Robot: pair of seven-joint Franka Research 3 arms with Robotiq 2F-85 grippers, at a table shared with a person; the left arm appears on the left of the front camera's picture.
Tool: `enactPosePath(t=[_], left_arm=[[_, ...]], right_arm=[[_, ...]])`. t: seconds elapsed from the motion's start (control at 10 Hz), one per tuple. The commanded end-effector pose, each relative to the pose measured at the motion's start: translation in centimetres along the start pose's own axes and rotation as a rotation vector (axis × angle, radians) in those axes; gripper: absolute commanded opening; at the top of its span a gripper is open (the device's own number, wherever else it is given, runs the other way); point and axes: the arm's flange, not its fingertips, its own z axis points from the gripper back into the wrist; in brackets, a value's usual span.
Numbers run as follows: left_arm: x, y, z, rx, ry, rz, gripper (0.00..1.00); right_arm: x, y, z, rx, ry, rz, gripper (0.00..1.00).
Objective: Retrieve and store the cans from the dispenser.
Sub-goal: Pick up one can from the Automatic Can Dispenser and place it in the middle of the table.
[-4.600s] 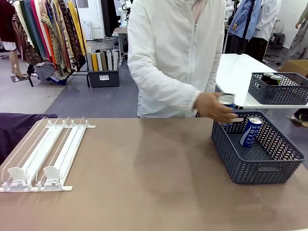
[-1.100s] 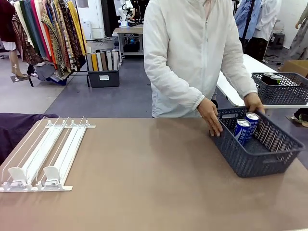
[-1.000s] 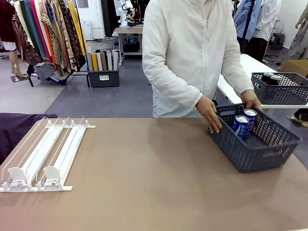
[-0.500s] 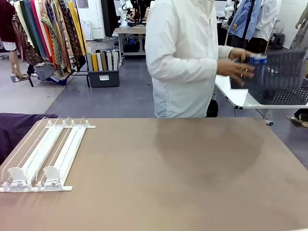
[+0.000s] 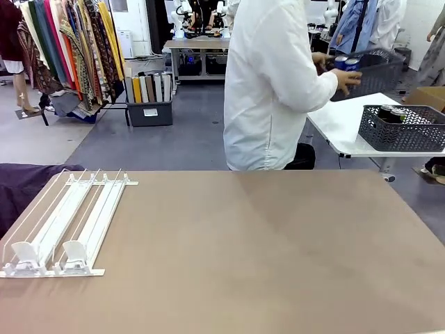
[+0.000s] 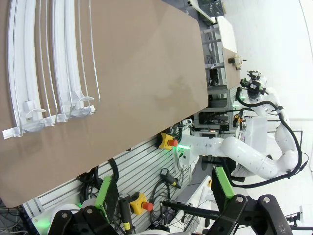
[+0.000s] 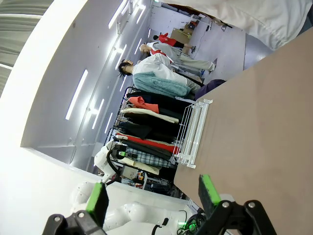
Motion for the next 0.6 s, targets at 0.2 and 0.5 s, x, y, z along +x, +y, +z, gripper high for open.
enactPosePath(t=[0.2, 0.5], left_arm=[[-0.33, 0.02, 0.06, 0.001, 0.005, -0.002, 1.0], [-0.33, 0.02, 0.06, 0.001, 0.005, -0.002, 1.0]], right_arm=[[0.3, 0.37, -0.08, 0.012, -0.006, 0.002, 1.0], [0.3, 0.37, -0.08, 0.012, -0.006, 0.002, 1.0]])
